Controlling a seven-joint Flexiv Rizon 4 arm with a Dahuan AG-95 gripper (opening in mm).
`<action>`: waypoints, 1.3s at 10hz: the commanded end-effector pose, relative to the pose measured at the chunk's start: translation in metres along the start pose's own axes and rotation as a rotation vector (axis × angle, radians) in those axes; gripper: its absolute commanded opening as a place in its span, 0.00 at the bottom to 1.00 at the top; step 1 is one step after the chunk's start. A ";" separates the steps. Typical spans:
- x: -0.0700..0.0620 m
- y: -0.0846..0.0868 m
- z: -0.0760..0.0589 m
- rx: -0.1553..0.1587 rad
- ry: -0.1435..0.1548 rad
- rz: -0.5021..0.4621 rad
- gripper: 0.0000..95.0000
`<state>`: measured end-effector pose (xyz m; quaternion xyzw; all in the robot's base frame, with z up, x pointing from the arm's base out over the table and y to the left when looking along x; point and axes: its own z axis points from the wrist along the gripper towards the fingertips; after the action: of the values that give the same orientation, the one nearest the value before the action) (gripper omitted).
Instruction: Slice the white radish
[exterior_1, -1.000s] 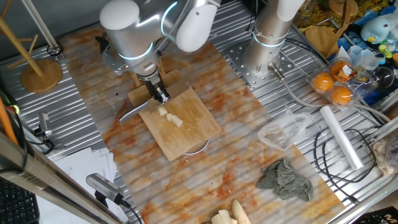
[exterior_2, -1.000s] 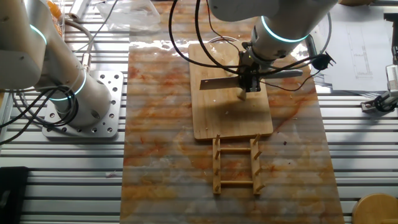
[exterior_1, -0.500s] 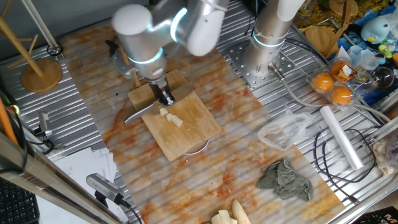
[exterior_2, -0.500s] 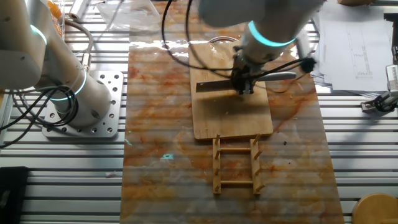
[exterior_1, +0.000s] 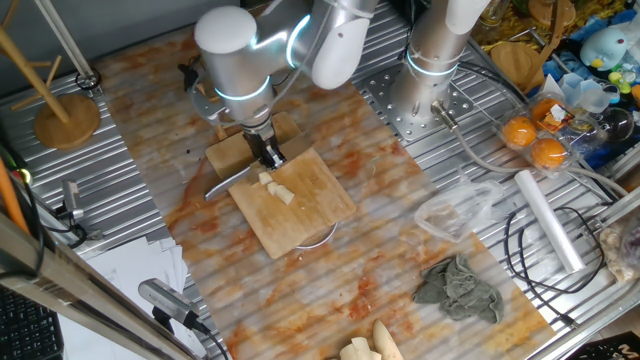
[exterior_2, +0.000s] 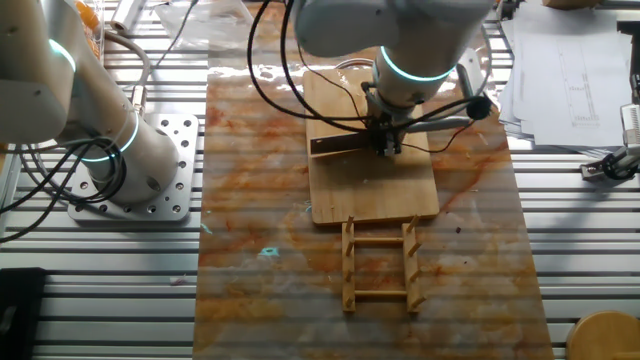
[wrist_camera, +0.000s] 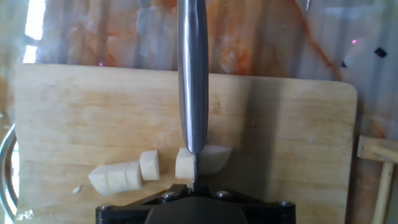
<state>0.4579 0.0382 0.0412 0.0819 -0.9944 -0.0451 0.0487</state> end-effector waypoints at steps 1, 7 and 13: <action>0.003 -0.006 -0.026 0.010 0.011 -0.035 0.00; -0.008 -0.017 -0.036 0.017 0.006 -0.050 0.00; -0.015 -0.020 -0.030 0.017 0.002 -0.049 0.00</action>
<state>0.4790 0.0183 0.0663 0.1068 -0.9924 -0.0380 0.0480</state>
